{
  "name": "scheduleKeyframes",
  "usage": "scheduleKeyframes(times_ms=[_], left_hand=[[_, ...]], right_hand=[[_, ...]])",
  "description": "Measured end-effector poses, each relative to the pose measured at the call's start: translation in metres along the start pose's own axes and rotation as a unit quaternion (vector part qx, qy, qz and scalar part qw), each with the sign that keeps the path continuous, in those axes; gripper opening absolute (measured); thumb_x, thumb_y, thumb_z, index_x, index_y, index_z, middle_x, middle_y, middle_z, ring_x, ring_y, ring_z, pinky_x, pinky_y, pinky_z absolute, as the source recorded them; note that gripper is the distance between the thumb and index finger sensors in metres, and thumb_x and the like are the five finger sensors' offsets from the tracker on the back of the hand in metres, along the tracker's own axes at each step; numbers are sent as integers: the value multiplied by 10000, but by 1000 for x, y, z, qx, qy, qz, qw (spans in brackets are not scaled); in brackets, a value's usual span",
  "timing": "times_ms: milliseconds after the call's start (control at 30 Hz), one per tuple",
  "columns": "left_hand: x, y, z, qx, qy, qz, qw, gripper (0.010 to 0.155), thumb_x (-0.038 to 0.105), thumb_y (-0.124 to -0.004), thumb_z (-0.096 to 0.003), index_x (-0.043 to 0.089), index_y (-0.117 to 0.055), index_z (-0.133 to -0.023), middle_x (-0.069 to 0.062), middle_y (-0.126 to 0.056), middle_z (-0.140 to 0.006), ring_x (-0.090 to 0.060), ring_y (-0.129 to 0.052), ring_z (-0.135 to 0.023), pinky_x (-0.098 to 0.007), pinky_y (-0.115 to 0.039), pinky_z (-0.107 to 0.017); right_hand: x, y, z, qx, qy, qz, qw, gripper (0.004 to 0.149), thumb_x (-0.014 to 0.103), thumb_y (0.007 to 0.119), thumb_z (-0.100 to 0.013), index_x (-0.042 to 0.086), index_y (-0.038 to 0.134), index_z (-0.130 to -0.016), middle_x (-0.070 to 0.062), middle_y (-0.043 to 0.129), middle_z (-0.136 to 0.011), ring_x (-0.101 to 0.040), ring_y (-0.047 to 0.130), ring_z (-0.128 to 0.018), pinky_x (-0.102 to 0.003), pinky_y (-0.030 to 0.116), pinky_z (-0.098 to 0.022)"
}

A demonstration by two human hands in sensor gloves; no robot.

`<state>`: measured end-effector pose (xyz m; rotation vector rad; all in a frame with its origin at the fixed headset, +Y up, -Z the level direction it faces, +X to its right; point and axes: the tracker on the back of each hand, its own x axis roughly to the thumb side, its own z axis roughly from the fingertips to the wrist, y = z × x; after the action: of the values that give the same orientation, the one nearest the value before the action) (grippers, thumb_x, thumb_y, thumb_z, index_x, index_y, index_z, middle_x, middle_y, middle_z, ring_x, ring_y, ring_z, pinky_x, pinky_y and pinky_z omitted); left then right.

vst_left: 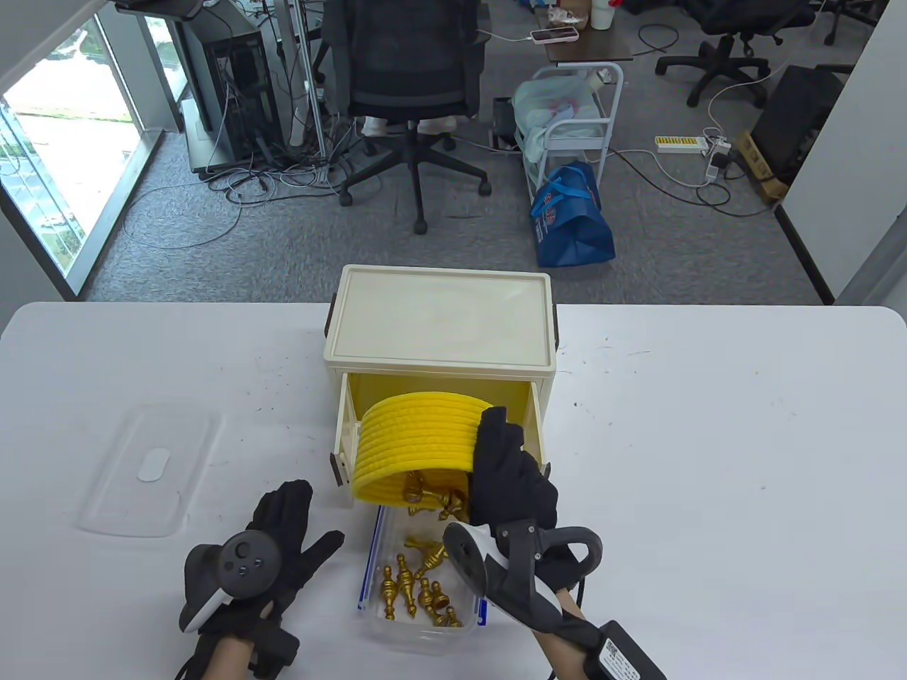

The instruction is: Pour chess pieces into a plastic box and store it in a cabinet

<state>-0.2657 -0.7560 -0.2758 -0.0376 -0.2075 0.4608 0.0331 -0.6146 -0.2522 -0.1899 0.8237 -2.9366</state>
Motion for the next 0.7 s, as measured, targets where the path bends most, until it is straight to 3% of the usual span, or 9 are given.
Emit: scheduleKeyframes(times_ms=[267,433,500,600,700], left_hand=[[0,1,0,5,-1,1,1000,889,639,-556,-638,62,-308,-1267,-282,-406,-1280,-584,-411,-1117,-732,-497,-734],[-1,1,2,10,-3,7,1000,888,636,-558,-638,57,-313,-1266,-287,-408,-1277,-586,-414,-1114,-731,-500,-731],[-1,1,2,10,-4,9,1000,886,635,-558,-638,57,-314,-1265,-286,-408,-1277,-587,-414,-1113,-732,-499,-731],[-2,1,2,11,-4,9,1000,886,635,-557,-639,58,-313,-1265,-287,-408,-1277,-586,-414,-1114,-732,-500,-730],[-2,1,2,11,-4,9,1000,885,635,-556,-639,59,-313,-1266,-289,-408,-1276,-588,-414,-1113,-732,-500,-731]], right_hand=[[-2,-6,3,-34,7,4,999,588,294,635,-651,27,418,-1128,-259,803,-908,-373,962,-601,-399,818,-433],[-37,-16,-19,16,98,-133,986,587,296,652,-644,-2,462,-1112,-259,848,-857,-350,994,-531,-361,844,-378],[-64,-18,-28,38,150,-225,962,587,291,656,-644,-15,465,-1107,-268,849,-847,-353,995,-520,-359,847,-369],[-106,-18,-35,52,221,-346,910,582,284,656,-649,-29,466,-1101,-280,842,-844,-361,993,-520,-359,848,-370],[-153,-8,-33,55,293,-482,824,582,279,653,-658,-46,453,-1096,-302,822,-848,-374,986,-528,-364,847,-380]])
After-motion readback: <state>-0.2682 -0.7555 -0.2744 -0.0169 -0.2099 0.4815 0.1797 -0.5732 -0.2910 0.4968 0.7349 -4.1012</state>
